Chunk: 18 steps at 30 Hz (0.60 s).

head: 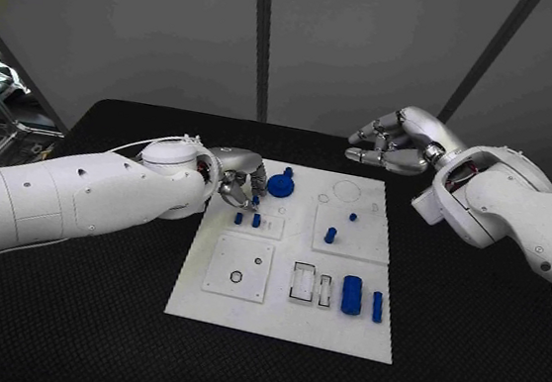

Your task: Assemble the parts on the task board

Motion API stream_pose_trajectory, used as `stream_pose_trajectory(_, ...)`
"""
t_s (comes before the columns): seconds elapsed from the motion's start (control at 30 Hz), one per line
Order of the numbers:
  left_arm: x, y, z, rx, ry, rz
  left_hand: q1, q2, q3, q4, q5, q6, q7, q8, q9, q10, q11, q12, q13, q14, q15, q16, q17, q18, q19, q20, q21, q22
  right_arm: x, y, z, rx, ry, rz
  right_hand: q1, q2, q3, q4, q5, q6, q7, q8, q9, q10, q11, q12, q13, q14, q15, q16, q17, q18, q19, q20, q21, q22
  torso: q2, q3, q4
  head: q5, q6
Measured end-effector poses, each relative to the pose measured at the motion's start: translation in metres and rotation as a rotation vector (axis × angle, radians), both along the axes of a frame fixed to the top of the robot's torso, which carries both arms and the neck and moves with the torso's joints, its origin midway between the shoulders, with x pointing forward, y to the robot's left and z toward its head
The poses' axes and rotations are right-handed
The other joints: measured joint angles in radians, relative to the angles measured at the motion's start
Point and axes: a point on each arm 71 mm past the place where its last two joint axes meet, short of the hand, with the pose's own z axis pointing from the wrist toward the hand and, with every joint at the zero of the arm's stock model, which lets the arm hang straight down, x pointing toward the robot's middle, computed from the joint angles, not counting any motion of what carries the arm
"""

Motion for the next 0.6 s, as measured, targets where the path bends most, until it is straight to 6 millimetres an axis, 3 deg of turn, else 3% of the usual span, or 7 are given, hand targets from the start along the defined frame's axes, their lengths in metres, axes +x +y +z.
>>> stream_pose_trajectory(0.2, 0.000, 0.003, 0.001, -0.002, -0.006, 0.006, 0.000, 0.000, -0.011, 0.003, 0.000, -0.005, -0.001, -0.007, 0.000, -0.005, 0.005, -0.001, 0.000, -0.001, 0.001, -0.003, -0.014, 0.000, -0.007, -0.001, -0.018, 0.000, 0.001, -0.004, -0.001, -0.009, 0.003, -0.012, 0.000, 0.000, 0.000, 0.000, 0.000, 0.000, 0.000, 0.000, -0.001, -0.026, -0.004, -0.039, -0.037, 0.000, 0.000, 0.000, 0.001, 0.000, 0.006, -0.006, 0.004, 0.015, -0.001, -0.0003, 0.0006, 0.001, 0.004)
stream_pose_trajectory(0.3, 0.000, 0.008, 0.002, -0.004, -0.012, 0.014, -0.003, 0.003, -0.019, 0.005, 0.000, -0.007, 0.002, -0.007, 0.000, -0.005, 0.005, -0.001, 0.000, -0.010, 0.000, -0.011, -0.031, -0.001, -0.013, 0.001, -0.030, -0.006, 0.002, -0.007, -0.002, -0.027, 0.006, -0.026, 0.033, 0.020, 0.024, -0.002, -0.012, 0.000, 0.000, 0.000, -0.002, -0.151, -0.004, -0.220, -0.210, 0.000, 0.000, -0.038, -0.026, 0.000, 0.000, -0.004, -0.009, -0.007, -0.001, -0.0006, 0.0007, 0.001, 0.005)
stream_pose_trajectory(0.4, 0.001, 0.015, 0.008, -0.024, -0.024, 0.030, -0.005, 0.005, -0.030, 0.012, 0.000, -0.007, 0.003, -0.007, 0.002, -0.005, 0.005, 0.002, 0.000, -0.018, -0.001, -0.015, -0.046, -0.001, -0.018, -0.001, -0.044, -0.012, 0.004, -0.011, -0.003, -0.052, 0.005, -0.041, 0.066, 0.013, 0.048, -0.006, -0.012, 0.003, 0.002, 0.001, -0.002, -0.176, -0.003, -0.329, -0.304, -0.003, -0.004, -0.091, -0.086, 0.000, -0.018, -0.007, -0.029, -0.031, -0.001, -0.0009, 0.0006, -0.002, 0.007)
stream_pose_trajectory(0.6, 0.003, 0.036, 0.028, -0.141, -0.037, 0.092, -0.001, 0.018, -0.041, 0.014, 0.000, 0.016, 0.011, -0.002, 0.004, -0.003, 0.003, 0.011, 0.001, -0.067, -0.002, -0.062, -0.144, 0.000, -0.056, 0.001, -0.116, -0.045, 0.004, -0.016, -0.010, -0.135, -0.010, -0.050, 0.117, -0.006, 0.110, -0.010, -0.093, 0.037, 0.002, 0.004, -0.001, -0.179, -0.004, -0.532, -0.481, -0.002, -0.006, -0.125, -0.127, 0.000, -0.018, -0.008, -0.031, -0.035, -0.002, -0.0009, 0.0008, -0.007, 0.013)
